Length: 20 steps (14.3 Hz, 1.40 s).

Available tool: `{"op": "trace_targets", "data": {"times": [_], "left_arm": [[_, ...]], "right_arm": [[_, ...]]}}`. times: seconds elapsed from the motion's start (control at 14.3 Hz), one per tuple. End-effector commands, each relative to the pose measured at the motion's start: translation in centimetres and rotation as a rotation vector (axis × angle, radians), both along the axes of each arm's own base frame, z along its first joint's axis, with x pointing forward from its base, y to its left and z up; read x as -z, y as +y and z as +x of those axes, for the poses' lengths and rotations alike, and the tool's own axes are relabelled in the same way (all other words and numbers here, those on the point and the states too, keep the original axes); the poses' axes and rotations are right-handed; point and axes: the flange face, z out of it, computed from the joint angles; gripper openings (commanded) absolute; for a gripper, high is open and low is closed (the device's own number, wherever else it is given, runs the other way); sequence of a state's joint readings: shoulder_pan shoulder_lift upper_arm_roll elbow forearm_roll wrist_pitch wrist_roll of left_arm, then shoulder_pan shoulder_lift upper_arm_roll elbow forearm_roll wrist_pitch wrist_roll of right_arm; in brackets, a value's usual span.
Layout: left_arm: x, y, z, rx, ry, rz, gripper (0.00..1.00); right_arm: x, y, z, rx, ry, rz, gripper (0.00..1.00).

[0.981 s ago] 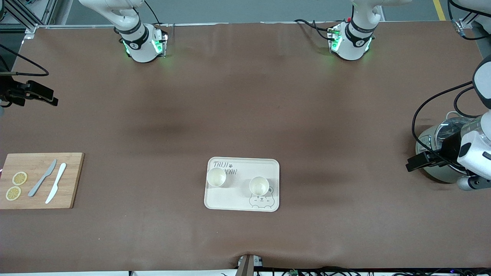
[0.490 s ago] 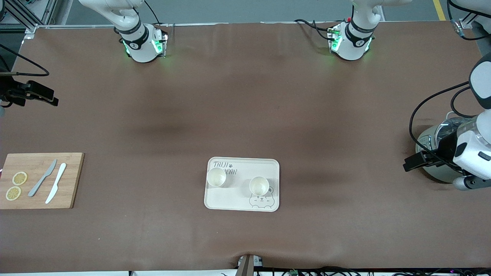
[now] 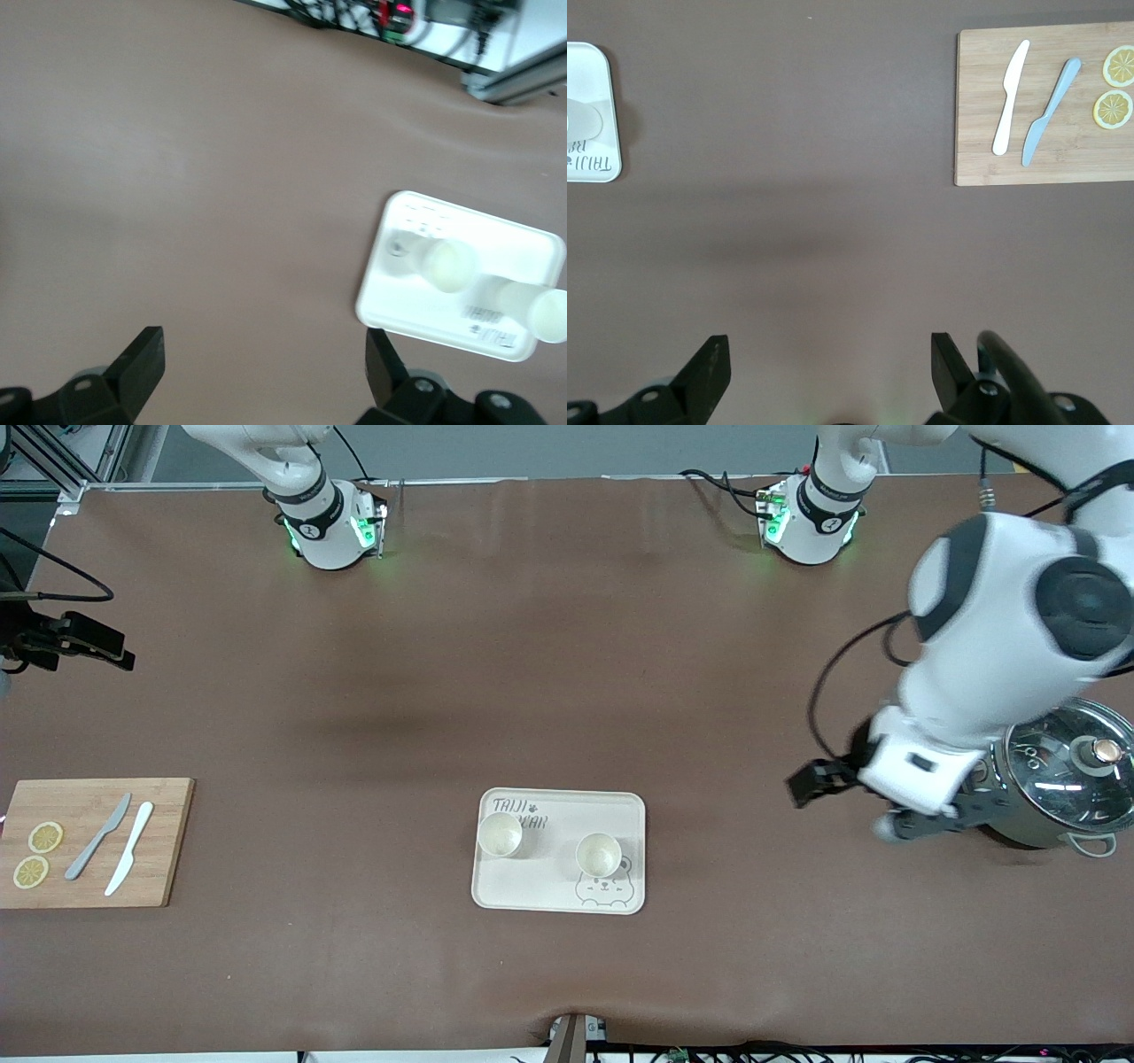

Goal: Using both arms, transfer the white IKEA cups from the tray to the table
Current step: 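Reach the left gripper down to the white cup beside the bear print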

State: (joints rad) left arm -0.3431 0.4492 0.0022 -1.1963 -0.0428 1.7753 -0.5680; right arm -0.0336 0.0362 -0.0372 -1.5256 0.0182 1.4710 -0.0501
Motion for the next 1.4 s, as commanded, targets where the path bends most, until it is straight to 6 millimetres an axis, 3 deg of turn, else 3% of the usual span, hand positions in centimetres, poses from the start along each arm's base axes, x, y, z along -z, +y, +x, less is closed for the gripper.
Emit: {"op": "trace_targets", "data": {"times": [0.0, 0.14, 0.28, 0.49, 0.7, 0.77, 1.05, 1.19, 1.33], "left_arm": [[2.9, -6.2, 0.3, -0.028, -0.028, 0.012, 1.00], [6.2, -10.6, -0.1, -0.025, -0.043, 0.011, 1.00], [8.3, -12.8, 0.1, -0.010, -0.072, -0.005, 1.00], [12.6, -13.6, 1.0, -0.003, -0.073, -0.005, 1.00], [16.1, -14.2, 2.0, -0.006, -0.101, -0.018, 1.00], [17.5, -15.4, 1.8, 0.007, -0.113, -0.023, 1.00], [21.9, -16.8, 1.4, 0.031, -0.101, -0.008, 1.00], [23.4, -17.7, 1.0, 0.046, -0.099, -0.005, 1.00], [24.3, -18.3, 0.6, 0.052, -0.101, -0.006, 1.00]], "right_arm": [[-0.4, 0.0, 0.4, -0.007, -0.005, 0.005, 1.00], [0.2, -0.5, 0.7, -0.001, 0.002, 0.002, 1.00], [1.2, -0.6, 1.4, -0.001, 0.010, 0.003, 1.00], [1.9, -1.0, 1.8, 0.005, 0.021, 0.002, 1.00], [5.3, -0.5, 3.3, -0.004, 0.078, -0.004, 1.00], [6.1, -0.6, 3.7, -0.004, 0.092, -0.006, 1.00], [7.9, -0.8, 4.5, -0.005, 0.117, -0.009, 1.00], [7.6, -1.2, 4.8, 0.000, 0.102, -0.011, 1.00], [9.3, -1.9, 5.5, 0.011, 0.122, -0.009, 1.00]]}}
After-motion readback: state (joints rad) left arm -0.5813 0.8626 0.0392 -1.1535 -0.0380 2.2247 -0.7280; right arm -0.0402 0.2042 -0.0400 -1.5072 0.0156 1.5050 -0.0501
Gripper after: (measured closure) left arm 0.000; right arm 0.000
